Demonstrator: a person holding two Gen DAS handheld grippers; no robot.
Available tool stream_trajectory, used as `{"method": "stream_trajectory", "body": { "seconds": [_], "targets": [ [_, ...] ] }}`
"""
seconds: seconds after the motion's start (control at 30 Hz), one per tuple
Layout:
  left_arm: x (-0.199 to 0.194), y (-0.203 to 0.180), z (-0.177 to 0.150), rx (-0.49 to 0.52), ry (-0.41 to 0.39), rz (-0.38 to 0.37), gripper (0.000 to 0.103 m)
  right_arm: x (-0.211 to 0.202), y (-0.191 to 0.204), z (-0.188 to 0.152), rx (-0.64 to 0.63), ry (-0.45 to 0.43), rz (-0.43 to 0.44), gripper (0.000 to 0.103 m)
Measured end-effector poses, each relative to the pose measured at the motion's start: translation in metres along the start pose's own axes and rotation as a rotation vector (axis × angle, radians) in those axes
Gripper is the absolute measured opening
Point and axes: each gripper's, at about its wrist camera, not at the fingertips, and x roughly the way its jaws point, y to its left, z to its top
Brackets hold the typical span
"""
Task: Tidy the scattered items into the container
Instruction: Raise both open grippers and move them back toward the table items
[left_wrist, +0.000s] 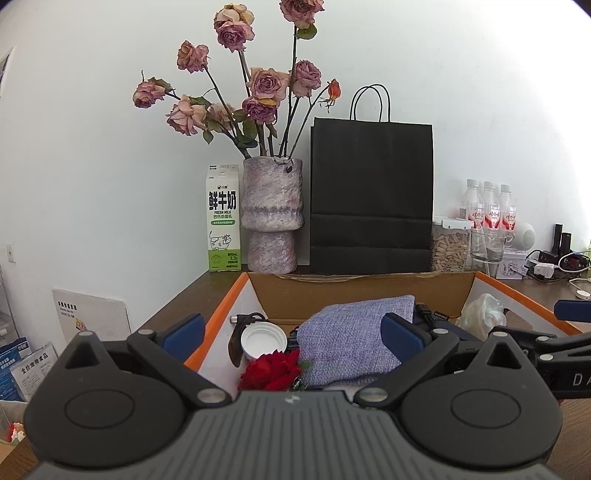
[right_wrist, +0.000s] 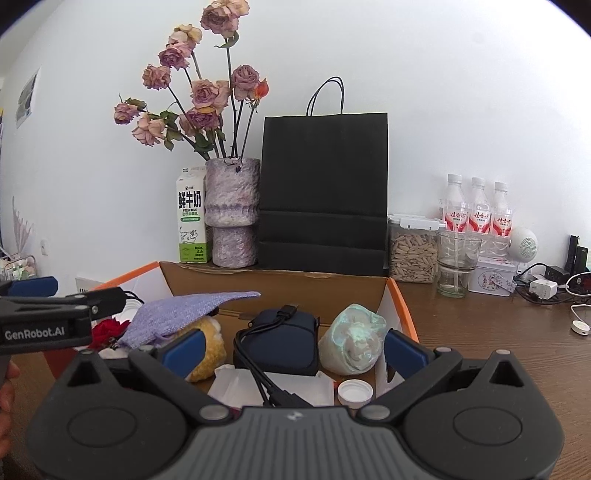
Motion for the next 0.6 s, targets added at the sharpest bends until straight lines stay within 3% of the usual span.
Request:
{"method": "stream_trajectory", "body": {
  "seconds": [0.23, 0.6],
  "targets": [
    [-0.018, 0.006, -0.005, -0.011, -0.022, 0.019, 0.103, -0.012, 0.001, -0.005, -0.016, -0.006, -0.003, 0.103],
    [-0.039, 0.020, -0.017, -0.047, 0.028, 0.040, 0.103, -0.040, 0.006, -0.016, -0.037, -0.027, -0.010, 0.103]
  ]
}}
